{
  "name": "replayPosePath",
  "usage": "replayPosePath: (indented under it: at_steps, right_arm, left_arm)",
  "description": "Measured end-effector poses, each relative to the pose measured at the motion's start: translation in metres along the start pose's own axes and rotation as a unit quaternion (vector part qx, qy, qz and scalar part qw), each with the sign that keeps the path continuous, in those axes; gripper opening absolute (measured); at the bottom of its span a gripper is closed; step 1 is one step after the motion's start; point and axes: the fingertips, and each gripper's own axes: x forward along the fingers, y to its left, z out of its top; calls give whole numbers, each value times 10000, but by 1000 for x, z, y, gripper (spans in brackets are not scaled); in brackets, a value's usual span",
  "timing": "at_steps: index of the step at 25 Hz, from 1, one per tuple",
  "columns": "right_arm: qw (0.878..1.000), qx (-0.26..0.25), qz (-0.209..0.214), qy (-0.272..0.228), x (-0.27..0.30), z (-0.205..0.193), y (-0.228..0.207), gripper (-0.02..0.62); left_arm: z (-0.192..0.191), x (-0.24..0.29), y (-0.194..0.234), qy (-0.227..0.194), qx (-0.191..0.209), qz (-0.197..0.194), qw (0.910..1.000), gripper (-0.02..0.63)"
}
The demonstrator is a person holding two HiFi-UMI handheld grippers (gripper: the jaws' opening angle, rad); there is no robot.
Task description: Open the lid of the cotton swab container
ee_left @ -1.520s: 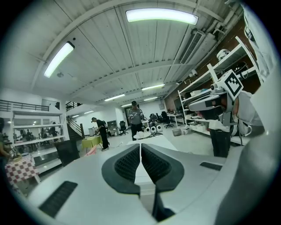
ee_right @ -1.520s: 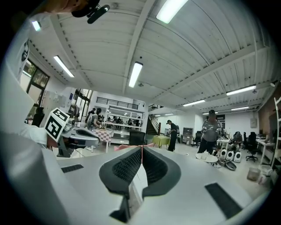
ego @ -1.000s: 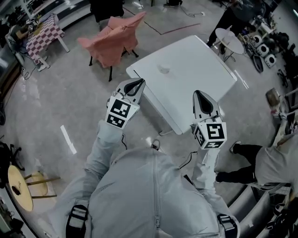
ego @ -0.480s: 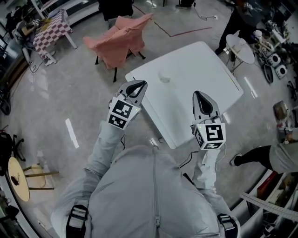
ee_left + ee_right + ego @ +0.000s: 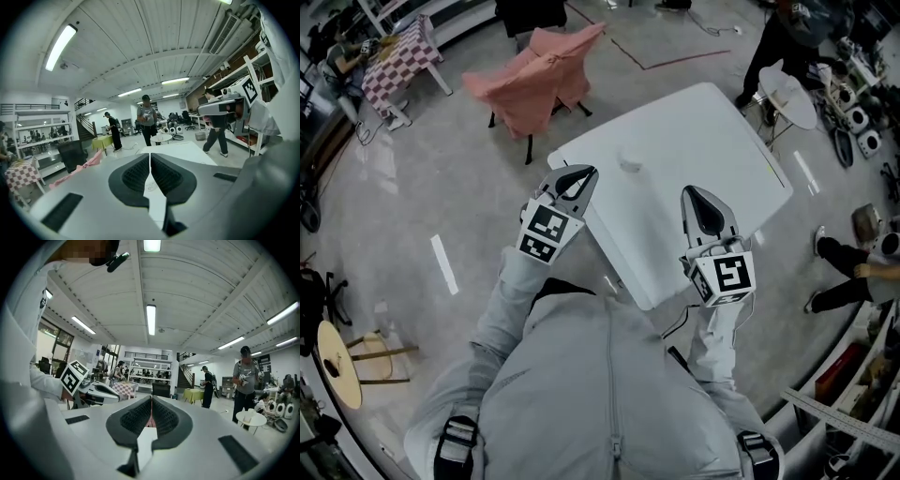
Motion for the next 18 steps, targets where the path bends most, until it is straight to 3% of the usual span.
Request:
replayPosePath:
  at_steps: [6,9,12,15,18]
  right_arm:
    - [9985,413,-340,80,57,-24,-5,35]
    - [9977,319,-526,289,103,-31,-2,35]
    - [9963,213,-654,513,146,-47,7,35]
    - [9916,228,-1056,713,182,-62,-5,35]
    - [9843,310,-1415,1012,204,-85,-18,35]
  left_arm:
    - [-36,38,44,94,21,-502,9987,26]
    - [-52,67,81,160,4,-970,9952,26]
    - [-82,100,109,315,-56,-1576,9870,28]
    - [-101,142,126,351,-38,-2227,9743,28]
    - [-121,179,136,439,2,-2616,9642,29]
